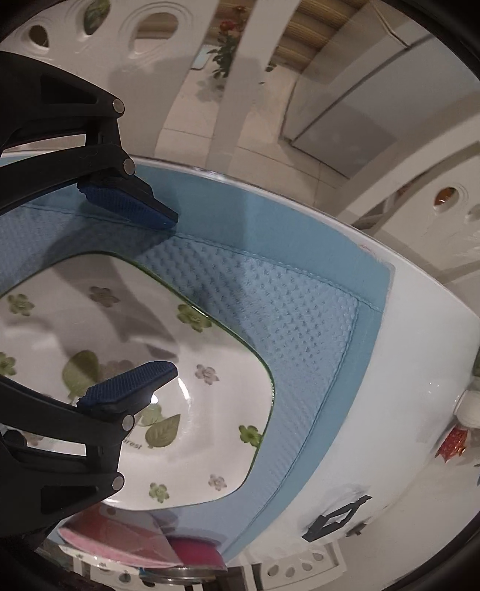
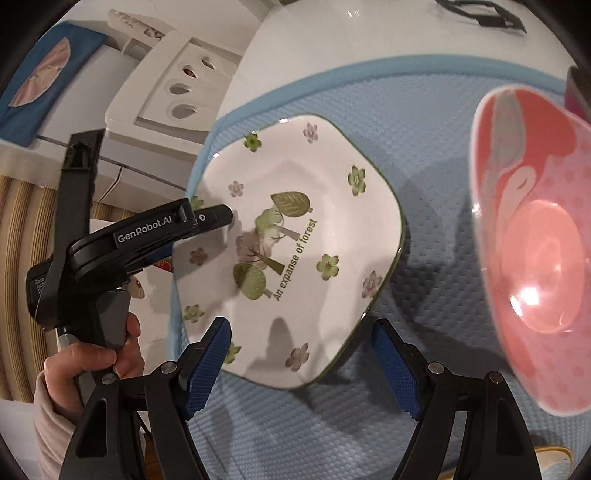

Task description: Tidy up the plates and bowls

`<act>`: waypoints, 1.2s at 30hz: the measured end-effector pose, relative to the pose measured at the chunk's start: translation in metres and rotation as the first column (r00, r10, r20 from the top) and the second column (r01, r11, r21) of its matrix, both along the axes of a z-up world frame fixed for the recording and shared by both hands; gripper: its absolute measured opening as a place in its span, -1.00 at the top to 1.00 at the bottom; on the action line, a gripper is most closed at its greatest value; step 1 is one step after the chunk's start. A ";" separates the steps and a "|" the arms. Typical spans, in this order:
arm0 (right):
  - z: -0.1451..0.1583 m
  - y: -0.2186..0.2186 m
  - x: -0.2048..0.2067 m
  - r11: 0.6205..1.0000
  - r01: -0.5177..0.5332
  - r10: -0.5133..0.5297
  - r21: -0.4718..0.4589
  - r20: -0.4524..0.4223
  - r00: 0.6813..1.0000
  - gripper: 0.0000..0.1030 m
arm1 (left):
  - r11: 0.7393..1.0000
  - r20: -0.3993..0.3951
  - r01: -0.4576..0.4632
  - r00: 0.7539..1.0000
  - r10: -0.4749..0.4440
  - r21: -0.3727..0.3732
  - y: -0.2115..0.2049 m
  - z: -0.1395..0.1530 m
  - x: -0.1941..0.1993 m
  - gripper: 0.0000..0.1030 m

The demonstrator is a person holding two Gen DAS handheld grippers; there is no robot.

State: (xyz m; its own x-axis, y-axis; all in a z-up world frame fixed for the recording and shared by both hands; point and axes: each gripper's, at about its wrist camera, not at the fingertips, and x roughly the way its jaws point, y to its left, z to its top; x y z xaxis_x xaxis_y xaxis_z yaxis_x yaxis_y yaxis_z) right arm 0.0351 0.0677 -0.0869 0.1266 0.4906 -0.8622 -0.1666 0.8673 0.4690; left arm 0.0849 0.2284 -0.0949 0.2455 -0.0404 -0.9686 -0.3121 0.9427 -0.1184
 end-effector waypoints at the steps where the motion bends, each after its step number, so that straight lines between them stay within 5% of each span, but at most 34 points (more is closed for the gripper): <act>1: -0.004 0.002 0.002 1.000 0.003 -0.003 -0.002 -0.002 1.000 -0.50 | 1.000 0.007 0.006 1.000 -0.006 0.003 0.001 0.000 0.002 -0.41; 8: -0.011 0.005 0.009 0.999 0.005 -0.003 -0.039 0.044 0.999 -0.33 | 0.996 0.047 0.086 0.995 -0.088 0.038 -0.006 0.000 0.006 -0.30; 13: -0.008 0.012 0.011 0.995 -0.025 0.034 -0.099 0.093 0.995 -0.01 | 0.990 0.069 0.134 0.988 -0.137 0.047 -0.016 0.001 0.010 -0.16; 36: 0.004 -0.001 0.007 0.999 -0.020 0.025 -0.042 0.104 0.994 0.20 | 0.982 0.148 0.189 0.971 -0.185 -0.014 -0.015 0.024 -0.010 -0.14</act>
State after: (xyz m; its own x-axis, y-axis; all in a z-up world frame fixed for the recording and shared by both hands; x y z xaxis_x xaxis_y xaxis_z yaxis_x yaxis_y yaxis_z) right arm 0.0423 0.0668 -0.0826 0.2066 0.4594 -0.8639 -0.2327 0.8807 0.4127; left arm 0.0749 0.2135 -0.0713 0.3692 -0.1256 -0.9208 -0.1077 0.9784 -0.1767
